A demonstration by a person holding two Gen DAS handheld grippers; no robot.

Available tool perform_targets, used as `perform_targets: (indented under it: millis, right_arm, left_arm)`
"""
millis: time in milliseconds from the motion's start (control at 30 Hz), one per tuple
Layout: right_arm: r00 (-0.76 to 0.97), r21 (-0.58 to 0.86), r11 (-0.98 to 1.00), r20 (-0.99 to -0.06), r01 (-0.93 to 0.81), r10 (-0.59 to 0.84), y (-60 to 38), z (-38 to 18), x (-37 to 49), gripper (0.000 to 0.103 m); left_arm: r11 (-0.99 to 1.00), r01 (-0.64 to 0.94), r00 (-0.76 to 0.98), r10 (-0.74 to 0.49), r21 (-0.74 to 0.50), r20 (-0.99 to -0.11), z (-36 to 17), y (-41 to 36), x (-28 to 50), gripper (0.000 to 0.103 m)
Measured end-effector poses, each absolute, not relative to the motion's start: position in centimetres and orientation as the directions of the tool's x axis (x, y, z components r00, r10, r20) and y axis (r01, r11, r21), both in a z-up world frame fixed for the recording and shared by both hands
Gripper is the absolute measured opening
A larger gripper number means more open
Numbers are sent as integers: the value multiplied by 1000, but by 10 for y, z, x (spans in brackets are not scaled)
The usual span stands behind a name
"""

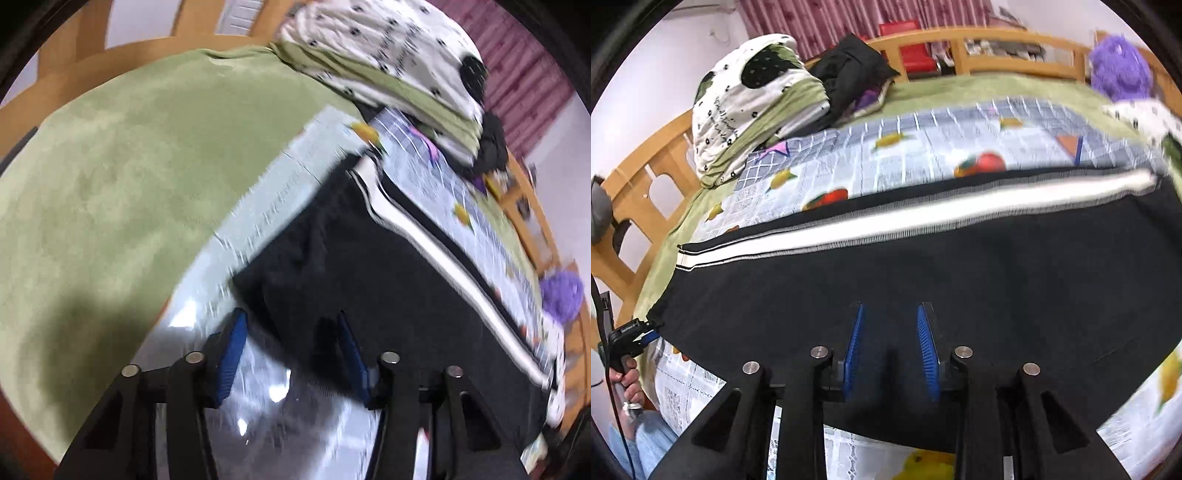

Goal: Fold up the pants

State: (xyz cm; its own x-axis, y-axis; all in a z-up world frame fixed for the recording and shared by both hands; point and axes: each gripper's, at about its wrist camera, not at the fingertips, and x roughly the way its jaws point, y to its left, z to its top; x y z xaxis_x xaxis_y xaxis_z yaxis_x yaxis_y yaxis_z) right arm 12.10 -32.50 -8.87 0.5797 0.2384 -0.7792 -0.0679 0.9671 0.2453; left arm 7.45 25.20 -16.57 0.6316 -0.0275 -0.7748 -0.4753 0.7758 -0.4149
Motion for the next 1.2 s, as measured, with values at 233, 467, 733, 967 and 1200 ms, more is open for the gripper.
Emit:
perform_targets:
  millis: [233,467,733,967,1200]
  right_arm:
    - [603,273,961,-773,39,195,-347,-105,119,30]
    - [621,207,975,-776,84,111,-349,-106,117,30]
    - [613,140,986,-788,93,54,-366,-99,110,26]
    - [636,134,981,-771,142,13,-409,-93,92,26]
    - [631,172,963,-776,208,2,-459,-97,72,26]
  left_arm:
    - [775,-430,690,-50,-464,-722,-168,263,82,20]
    - [868,-395,746,112,-301,-656,-113,221,76,12]
    - [973,-21,838,-108,-231,-535,-25,69,104,10]
    - [923,216,688,-375,-318,-622,-65,-75,135,10]
    - [896,245,500,-445,-371,-743,-145,-124,133,12]
